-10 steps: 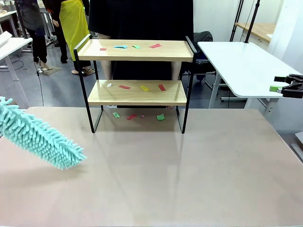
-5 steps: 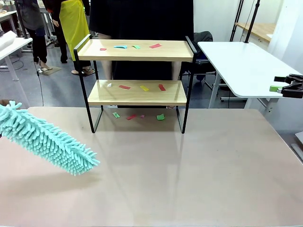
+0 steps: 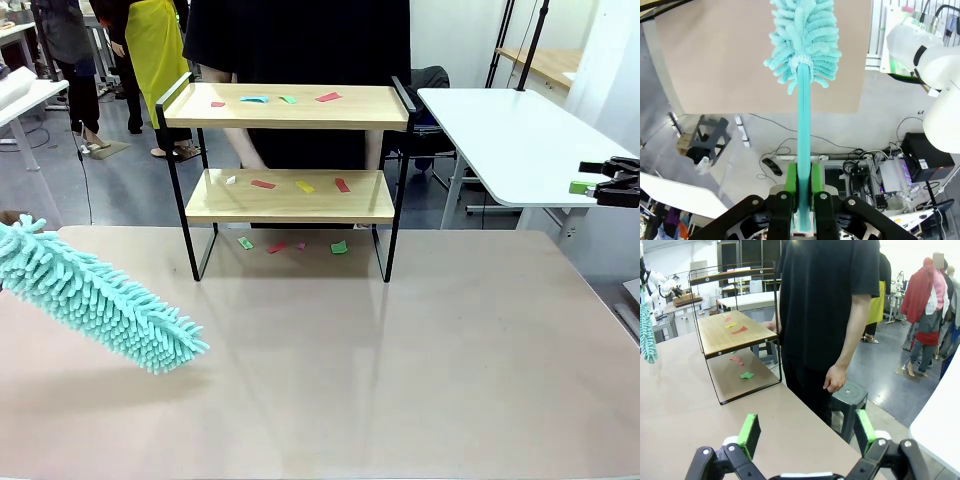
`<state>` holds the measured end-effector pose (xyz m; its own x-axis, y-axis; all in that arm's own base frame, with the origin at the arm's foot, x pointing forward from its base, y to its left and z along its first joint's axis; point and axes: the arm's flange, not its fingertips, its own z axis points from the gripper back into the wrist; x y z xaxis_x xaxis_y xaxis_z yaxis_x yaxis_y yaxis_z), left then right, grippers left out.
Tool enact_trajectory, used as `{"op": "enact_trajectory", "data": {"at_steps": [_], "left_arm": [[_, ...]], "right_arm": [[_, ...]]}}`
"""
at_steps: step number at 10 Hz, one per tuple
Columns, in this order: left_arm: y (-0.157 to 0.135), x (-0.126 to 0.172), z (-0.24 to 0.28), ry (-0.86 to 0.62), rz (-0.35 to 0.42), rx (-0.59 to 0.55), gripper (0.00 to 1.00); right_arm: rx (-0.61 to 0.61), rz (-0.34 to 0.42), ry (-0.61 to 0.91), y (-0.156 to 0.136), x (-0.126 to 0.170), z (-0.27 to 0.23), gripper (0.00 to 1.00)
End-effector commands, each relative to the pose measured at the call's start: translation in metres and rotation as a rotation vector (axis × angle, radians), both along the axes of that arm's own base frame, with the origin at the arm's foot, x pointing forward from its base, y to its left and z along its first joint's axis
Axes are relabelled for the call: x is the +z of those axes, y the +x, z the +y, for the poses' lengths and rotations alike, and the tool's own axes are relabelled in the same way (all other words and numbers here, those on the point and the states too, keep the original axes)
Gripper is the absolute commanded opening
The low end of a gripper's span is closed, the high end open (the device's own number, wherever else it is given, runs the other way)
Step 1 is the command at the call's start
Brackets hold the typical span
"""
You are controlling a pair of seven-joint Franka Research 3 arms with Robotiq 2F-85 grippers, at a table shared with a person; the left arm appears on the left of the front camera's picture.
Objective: Clean the shelf.
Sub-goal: Clean the specific section of the Shelf indicated by the human with the Duster.
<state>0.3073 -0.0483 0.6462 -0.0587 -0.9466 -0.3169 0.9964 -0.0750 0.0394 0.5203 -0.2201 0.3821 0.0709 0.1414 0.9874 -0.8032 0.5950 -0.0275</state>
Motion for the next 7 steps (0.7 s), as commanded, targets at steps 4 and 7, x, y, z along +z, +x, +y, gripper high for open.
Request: {"op": "enact_trajectory", "data": {"at_steps": [4,7], "left_arm": [[-0.0029,0.0018,0.0022,0.010,-0.002,0.001,0.13],[-0.0029,0.0018,0.0022,0.010,-0.002,0.001,0.13]], "right_arm": [[-0.010,0.014,0.001,0.0010,0.0045,0.0033,1.00],[-0.010,0.014,0.001,0.0010,0.0045,0.0033,1.00]]}}
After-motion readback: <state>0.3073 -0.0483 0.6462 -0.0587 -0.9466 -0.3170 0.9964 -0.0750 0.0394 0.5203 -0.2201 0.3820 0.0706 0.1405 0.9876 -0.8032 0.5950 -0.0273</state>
